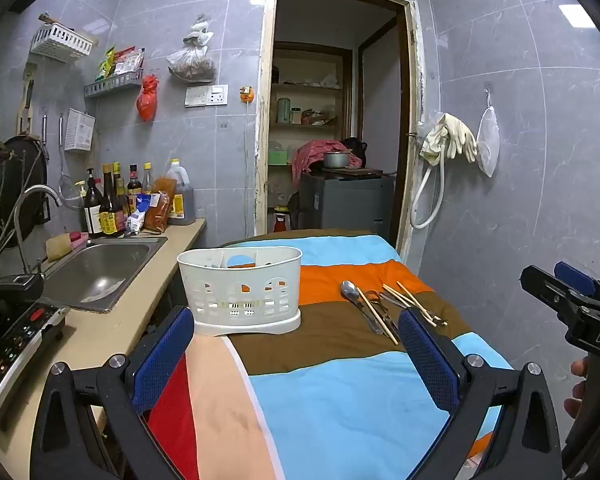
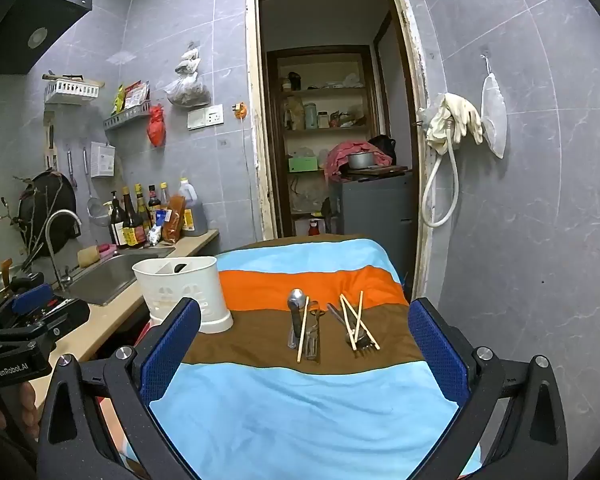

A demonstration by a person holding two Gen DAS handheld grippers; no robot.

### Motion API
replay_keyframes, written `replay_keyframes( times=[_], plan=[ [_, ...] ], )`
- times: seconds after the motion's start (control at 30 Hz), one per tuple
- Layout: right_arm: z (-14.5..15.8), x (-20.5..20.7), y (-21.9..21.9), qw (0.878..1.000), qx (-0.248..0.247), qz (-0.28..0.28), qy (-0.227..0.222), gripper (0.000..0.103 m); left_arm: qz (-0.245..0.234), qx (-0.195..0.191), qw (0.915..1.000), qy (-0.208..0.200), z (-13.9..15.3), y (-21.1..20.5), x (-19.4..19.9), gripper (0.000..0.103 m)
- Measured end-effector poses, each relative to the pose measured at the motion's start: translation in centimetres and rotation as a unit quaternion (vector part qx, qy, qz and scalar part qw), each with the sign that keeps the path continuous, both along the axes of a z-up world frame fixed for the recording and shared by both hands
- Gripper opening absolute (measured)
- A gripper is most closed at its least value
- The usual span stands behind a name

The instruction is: Organize utensils

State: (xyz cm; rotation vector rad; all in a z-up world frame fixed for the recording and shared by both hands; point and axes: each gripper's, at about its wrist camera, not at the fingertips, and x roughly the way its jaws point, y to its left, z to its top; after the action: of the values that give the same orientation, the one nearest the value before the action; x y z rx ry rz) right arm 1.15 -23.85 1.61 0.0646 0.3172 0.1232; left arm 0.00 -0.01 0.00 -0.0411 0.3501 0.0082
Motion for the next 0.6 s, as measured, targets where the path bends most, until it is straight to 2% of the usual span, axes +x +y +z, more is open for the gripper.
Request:
replay_keyframes(
  times=[0.6],
  plan=[
    [-0.15,-0.04,-0.17,1.000,0.001,0.002,0.002,0.102,0.000,-0.003,1.0000,0.002,0.00,0.01,0.01,0.103]
  ],
)
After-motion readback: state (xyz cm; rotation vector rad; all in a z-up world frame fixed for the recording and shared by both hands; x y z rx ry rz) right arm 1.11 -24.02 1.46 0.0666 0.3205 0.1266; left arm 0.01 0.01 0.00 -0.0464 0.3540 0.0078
